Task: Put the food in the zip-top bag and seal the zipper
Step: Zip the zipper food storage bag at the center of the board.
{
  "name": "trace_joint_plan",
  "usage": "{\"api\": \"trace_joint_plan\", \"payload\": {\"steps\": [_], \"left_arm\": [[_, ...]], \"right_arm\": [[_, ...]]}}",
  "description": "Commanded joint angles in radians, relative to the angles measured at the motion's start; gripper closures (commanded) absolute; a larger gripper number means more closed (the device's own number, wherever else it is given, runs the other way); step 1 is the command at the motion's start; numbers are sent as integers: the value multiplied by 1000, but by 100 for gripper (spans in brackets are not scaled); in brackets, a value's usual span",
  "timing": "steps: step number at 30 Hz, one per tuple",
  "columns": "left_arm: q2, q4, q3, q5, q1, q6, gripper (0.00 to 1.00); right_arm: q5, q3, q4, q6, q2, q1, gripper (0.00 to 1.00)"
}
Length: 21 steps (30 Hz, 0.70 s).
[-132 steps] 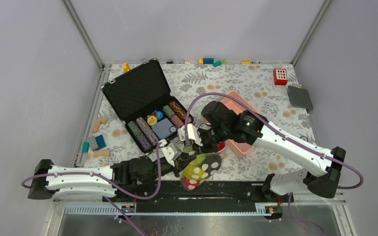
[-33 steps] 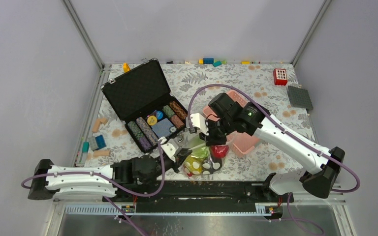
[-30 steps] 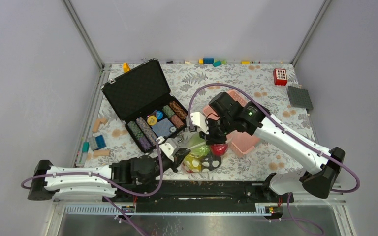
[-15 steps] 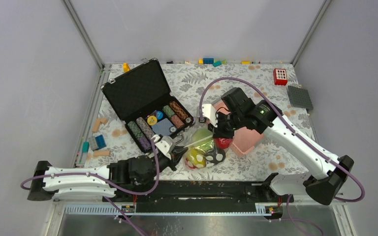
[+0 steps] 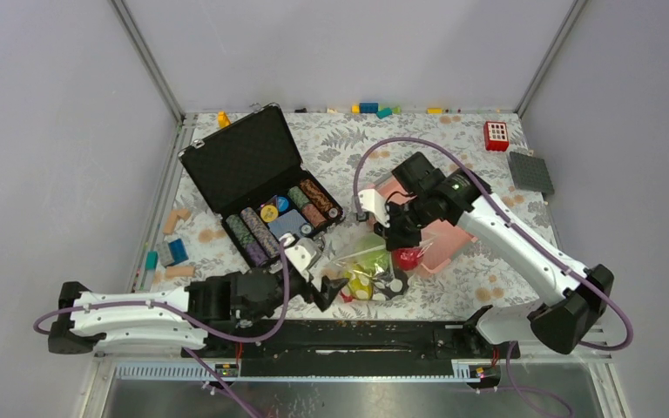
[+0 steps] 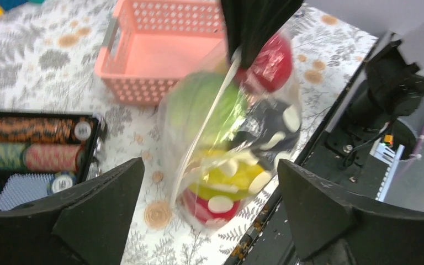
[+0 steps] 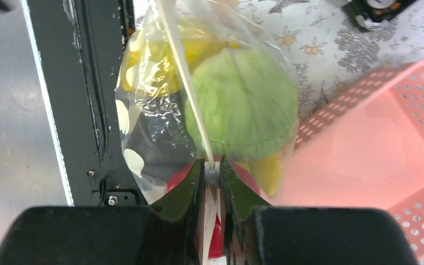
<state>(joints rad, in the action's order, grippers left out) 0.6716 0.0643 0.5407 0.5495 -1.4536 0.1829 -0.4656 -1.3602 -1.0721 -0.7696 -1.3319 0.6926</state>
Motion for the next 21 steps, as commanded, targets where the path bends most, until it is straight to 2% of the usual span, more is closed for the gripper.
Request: {"api": "trace_joint_plan", "payload": {"steps": [1,6,13,18,21], "left_arm": [[76,80,165,-150,-1,-49,1],[176,72,218,-156,-1,-106,1],[246,-22,203,-147,6,-151,2],[238,-40,186,-161,36,-140,19],[236,-42,179,-172,53,-137,21]], "right_arm": [[-12,-67,-43,-62,-49,62,100],[-103,-61,46,-50,-40,106,100],[-312,35,210,-71,89,108,100],[-380,13,107,-187,100,108,100],[-396,-10,28,-244,79,113,100]]}}
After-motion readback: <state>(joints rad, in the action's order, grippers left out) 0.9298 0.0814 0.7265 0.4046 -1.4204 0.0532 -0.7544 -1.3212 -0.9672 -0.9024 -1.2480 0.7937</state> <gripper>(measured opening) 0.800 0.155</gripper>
